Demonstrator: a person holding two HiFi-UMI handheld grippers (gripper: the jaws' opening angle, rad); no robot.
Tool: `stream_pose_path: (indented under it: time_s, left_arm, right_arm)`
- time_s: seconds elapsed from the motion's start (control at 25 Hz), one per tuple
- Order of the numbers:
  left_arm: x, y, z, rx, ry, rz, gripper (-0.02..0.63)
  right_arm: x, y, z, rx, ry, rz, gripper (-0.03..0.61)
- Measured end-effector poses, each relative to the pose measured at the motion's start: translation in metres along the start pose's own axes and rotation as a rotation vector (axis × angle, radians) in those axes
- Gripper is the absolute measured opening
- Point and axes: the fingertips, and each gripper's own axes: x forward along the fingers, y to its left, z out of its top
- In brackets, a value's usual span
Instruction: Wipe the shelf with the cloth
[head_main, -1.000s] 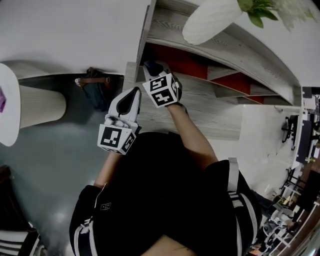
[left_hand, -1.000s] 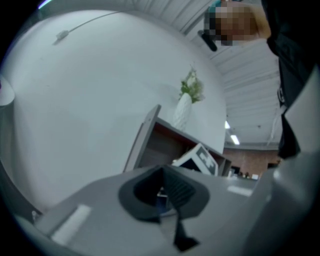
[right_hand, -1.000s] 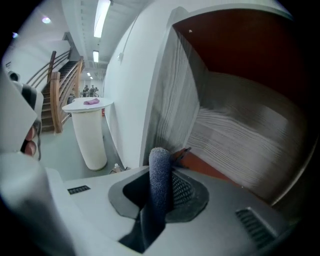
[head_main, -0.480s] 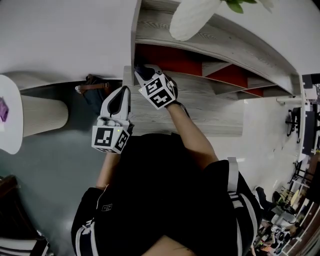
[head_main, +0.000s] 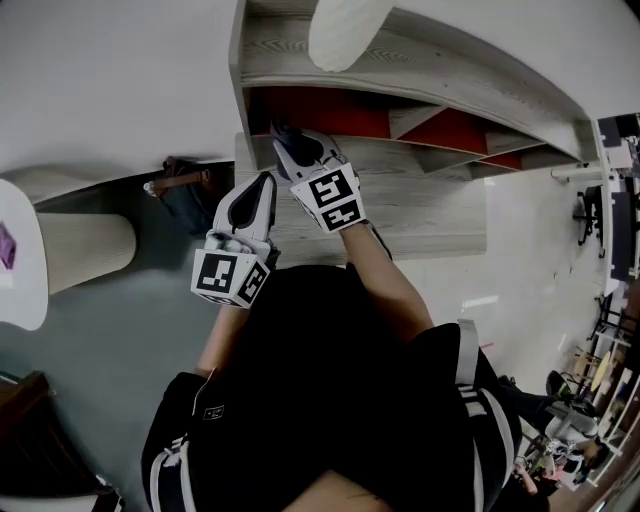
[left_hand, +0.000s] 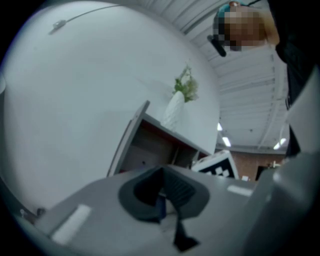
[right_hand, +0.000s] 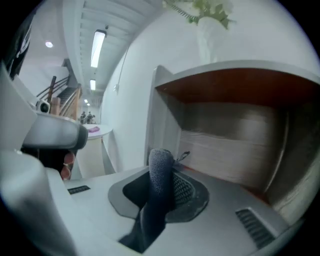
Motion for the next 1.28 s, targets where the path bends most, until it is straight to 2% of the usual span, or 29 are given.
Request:
stream_pose_path:
  time_s: [0.12, 0.2, 0.44, 0.6, 0.84, 1.16, 1.28]
  left_arm:
    - [0.007, -0.006, 0.000, 0.005, 0.005, -0.033, 0.003]
    - [0.012, -0.010, 0.002, 0.013, 0.003, -0.050, 0.003]
    - [0.025, -0.025, 0.009, 0.055, -0.009, -0.091, 0.003]
    - [0.028, -0.032, 0.006, 0.044, -0.008, -0.105, 0.003]
    - [0.030, -0.043, 0.004, 0.044, 0.005, -0.125, 0.003]
    - [0.032, -0.041, 0.005, 0.051, 0.008, -0.116, 0.003]
    - [0.034, -0.038, 0.006, 0.049, 0.009, -0.108, 0.003]
  right_arm:
    - [-0.026, -0.038, 0.015, 0.079, -0.077, -0.105, 0.055]
    - [-0.042, -0.062, 0.016, 0.111, -0.092, -0.180, 0.055]
    - [-0.079, -0.128, -0.025, 0.204, 0.001, -0.443, 0.055]
    - [-0.090, -0.150, -0.050, 0.237, 0.068, -0.542, 0.055]
    - [-0.092, -0.162, -0.063, 0.246, 0.111, -0.602, 0.055]
    - [-0.071, -0.170, -0.079, 0.214, 0.200, -0.570, 0.055]
    - [-0.062, -0.169, -0.081, 0.163, 0.254, -0.551, 0.055]
